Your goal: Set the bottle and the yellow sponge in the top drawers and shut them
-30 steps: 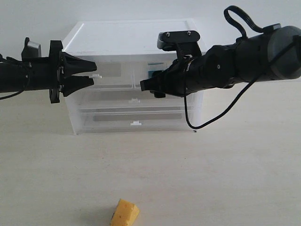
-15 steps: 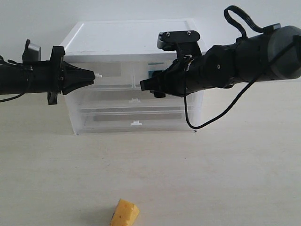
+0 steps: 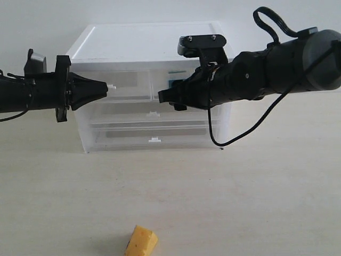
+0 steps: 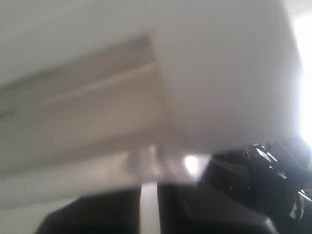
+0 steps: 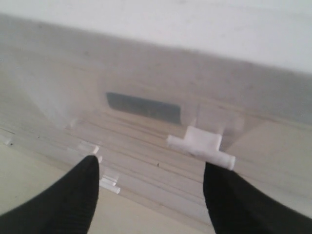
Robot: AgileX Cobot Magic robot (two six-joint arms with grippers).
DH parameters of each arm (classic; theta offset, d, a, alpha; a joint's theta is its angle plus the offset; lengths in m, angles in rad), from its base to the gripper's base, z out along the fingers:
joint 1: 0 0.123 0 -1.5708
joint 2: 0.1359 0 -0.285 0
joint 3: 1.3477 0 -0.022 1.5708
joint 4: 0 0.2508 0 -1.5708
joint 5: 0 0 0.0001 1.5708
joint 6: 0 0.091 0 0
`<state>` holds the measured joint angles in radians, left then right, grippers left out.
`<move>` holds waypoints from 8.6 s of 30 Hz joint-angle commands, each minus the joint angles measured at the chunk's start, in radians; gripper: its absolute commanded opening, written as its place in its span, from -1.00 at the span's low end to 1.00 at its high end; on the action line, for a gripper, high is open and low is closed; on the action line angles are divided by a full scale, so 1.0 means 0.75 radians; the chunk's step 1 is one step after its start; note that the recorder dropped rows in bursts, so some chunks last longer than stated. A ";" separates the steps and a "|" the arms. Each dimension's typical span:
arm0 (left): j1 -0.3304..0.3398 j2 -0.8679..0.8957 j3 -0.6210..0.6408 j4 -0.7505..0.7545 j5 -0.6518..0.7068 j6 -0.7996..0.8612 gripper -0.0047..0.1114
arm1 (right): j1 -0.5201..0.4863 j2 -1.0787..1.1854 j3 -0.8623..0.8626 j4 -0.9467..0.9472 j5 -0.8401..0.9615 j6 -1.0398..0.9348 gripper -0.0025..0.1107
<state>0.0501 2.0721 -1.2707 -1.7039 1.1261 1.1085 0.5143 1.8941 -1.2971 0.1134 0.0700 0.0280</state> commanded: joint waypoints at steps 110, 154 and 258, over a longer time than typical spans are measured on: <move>-0.950 -0.464 0.834 -0.054 -1.194 0.542 0.09 | -0.022 -0.331 0.007 -0.089 0.492 -0.017 0.07; -0.950 -1.102 0.864 0.251 -0.974 0.238 -0.85 | -0.022 -0.331 0.007 -0.159 0.520 -0.016 0.07; -0.549 -0.957 0.423 1.355 -1.114 -0.791 0.06 | -0.022 -0.326 0.009 -0.134 0.669 -0.007 0.07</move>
<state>-0.3616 1.3656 -0.9207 -0.6630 0.3710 0.4996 0.5004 1.6543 -1.2937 0.0091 0.5681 0.0248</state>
